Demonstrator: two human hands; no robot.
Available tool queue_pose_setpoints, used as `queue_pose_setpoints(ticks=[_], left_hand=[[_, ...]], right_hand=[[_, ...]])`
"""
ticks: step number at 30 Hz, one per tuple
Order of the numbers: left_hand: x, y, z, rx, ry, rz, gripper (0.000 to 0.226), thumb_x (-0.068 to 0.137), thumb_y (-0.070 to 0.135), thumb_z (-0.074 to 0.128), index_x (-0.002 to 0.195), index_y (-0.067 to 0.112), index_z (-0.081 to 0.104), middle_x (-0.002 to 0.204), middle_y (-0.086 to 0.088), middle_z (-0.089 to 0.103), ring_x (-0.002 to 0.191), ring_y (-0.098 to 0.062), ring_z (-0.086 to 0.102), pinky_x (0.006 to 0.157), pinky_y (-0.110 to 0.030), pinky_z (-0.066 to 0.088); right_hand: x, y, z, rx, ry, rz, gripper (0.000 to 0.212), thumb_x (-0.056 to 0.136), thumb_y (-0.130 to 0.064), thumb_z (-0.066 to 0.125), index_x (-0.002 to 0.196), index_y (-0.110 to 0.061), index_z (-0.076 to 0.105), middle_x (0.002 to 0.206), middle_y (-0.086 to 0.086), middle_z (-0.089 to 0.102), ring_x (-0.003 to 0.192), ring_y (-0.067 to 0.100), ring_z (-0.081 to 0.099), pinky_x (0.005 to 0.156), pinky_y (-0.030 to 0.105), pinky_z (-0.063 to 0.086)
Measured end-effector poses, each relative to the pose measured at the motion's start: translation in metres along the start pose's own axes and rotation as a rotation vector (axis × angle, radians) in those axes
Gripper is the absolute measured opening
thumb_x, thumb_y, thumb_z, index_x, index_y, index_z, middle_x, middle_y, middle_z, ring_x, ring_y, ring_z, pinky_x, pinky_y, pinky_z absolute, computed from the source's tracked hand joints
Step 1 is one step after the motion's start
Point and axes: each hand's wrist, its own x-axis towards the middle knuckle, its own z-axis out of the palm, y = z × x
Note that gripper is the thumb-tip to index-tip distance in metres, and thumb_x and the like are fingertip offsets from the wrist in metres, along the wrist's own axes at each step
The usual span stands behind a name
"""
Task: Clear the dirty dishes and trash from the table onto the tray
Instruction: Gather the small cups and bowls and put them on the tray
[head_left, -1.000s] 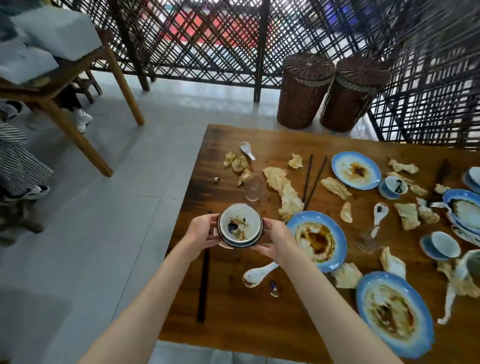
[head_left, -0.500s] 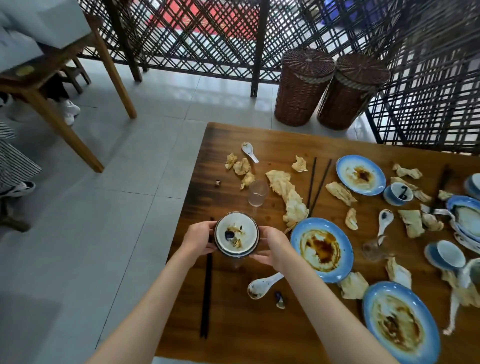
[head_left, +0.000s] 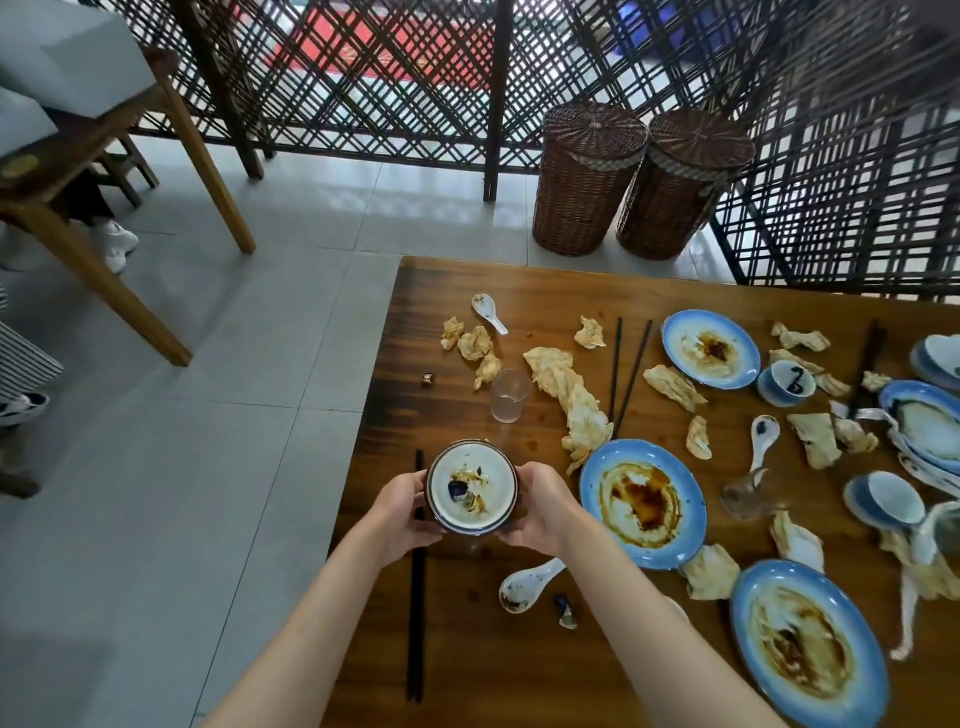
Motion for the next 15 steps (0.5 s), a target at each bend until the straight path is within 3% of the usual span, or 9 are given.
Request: queue_pose_setpoints(ticks=[2,6,11,15], left_hand=[[-0.003,0.0,0.003,-0.009,-0.001,0.015,0.028,0.097,0.017,0.035,0.094,0.017,0.063,0.117,-0.015,0.055,0.099,-0.031,0.055,0.072,-0.041,0.052],[-0.01,0.006,0.011,-0.024,0.005,0.039,0.027,0.098,0.015,0.036,0.096,0.015,0.062,0.115,-0.016,0.056,0.098,-0.026,0.055,0.065,-0.038,0.052],[-0.021,0.022,0.038,0.01,0.022,0.063,0.026,0.097,0.013,0.035,0.108,0.014,0.059,0.116,-0.014,0.054,0.111,-0.029,0.051,0.084,-0.045,0.051],[-0.034,0.03,0.075,0.105,0.009,0.119,0.023,0.096,0.014,0.035,0.096,0.016,0.058,0.103,-0.011,0.056,0.1,-0.025,0.053,0.085,-0.044,0.051]], right_hand=[[0.0,0.003,0.001,0.03,0.028,-0.022,0.038,0.09,-0.02,0.037,0.12,-0.004,0.054,0.116,0.018,0.06,0.103,0.031,0.059,0.083,0.042,0.051],[-0.002,-0.001,-0.001,0.051,0.045,-0.045,0.037,0.09,-0.022,0.038,0.12,-0.007,0.053,0.12,0.016,0.059,0.107,0.03,0.057,0.096,0.048,0.047],[-0.023,-0.019,-0.018,0.099,0.082,-0.11,0.023,0.092,-0.022,0.036,0.099,-0.01,0.055,0.1,0.012,0.061,0.09,0.026,0.06,0.07,0.041,0.053],[-0.041,-0.036,-0.048,0.139,0.063,-0.15,0.023,0.093,-0.022,0.035,0.089,-0.012,0.055,0.099,0.011,0.058,0.093,0.029,0.057,0.082,0.048,0.051]])
